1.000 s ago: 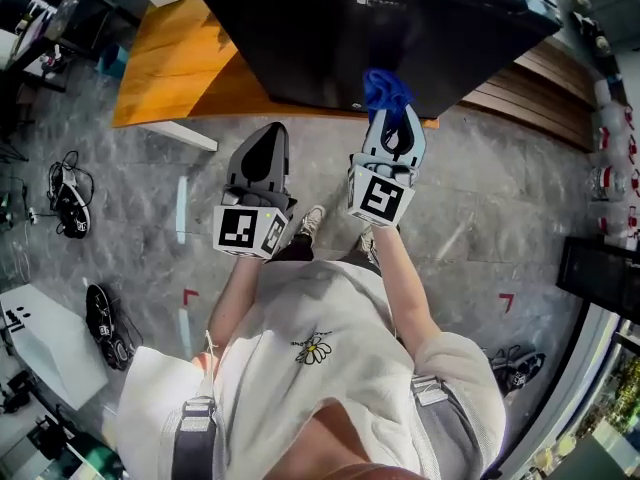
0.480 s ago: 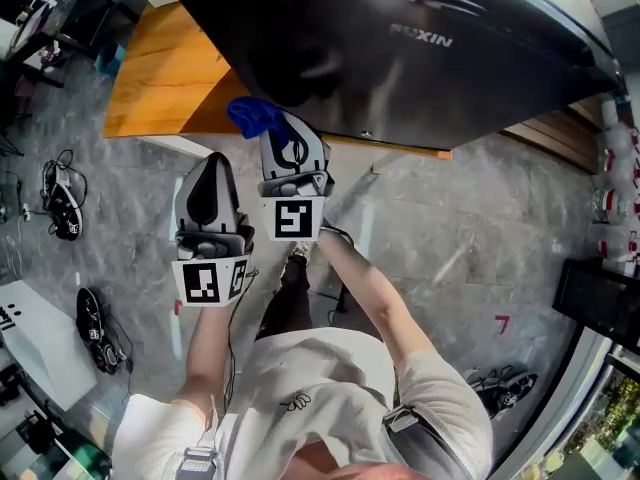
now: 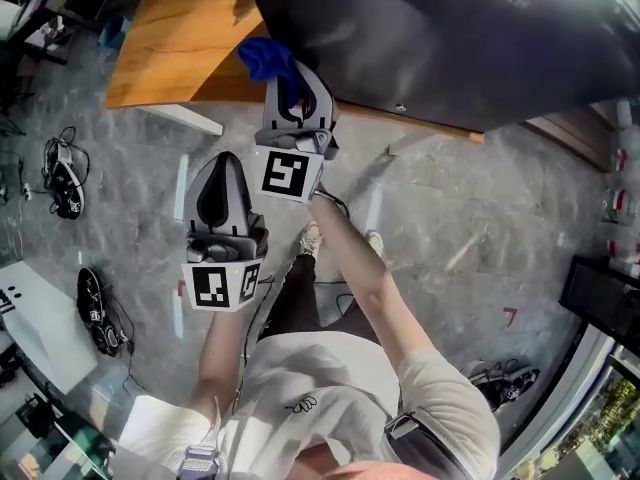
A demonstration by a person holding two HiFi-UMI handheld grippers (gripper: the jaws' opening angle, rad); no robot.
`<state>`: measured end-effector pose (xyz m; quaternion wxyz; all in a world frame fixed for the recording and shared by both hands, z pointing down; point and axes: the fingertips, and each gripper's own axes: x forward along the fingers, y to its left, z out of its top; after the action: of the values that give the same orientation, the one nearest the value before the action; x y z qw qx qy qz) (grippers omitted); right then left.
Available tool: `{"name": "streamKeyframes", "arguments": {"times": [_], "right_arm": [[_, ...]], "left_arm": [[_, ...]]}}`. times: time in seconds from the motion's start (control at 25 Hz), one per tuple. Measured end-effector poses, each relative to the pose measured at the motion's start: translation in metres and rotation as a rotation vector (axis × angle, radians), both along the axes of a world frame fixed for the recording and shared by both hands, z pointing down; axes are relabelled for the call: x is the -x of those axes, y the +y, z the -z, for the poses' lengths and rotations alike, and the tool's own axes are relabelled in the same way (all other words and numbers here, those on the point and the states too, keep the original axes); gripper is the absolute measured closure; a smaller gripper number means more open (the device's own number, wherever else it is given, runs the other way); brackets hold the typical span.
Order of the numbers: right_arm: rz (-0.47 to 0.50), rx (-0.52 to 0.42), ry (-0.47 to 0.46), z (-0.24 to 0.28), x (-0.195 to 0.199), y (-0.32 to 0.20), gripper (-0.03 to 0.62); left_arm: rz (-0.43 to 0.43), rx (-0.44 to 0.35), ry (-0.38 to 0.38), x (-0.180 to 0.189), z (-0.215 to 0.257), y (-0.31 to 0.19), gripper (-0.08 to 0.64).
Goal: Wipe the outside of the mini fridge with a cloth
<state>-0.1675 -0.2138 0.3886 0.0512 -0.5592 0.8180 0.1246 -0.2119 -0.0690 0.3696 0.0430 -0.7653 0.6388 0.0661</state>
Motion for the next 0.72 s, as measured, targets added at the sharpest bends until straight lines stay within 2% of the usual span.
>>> {"name": "streamKeyframes", "arguments": {"times": [0.2, 0.4, 0.72], "right_arm": [[0.018, 0.030, 0.015, -0.006, -0.011, 0.003, 0.529], [-0.013, -0.044, 0.065, 0.010, -0.045, 0.010, 0.529], [-0.088, -0.045, 0.072, 0.015, -0.111, 0.020, 0.529]], "left_arm": [[0.064, 0.022, 0.038, -0.002, -0.003, 0.005, 0.555], [0.040, 0.032, 0.049, -0.033, -0.010, 0.005, 0.555], [0.030, 0.043, 0.090, -0.059, -0.021, 0.005, 0.555]]}}
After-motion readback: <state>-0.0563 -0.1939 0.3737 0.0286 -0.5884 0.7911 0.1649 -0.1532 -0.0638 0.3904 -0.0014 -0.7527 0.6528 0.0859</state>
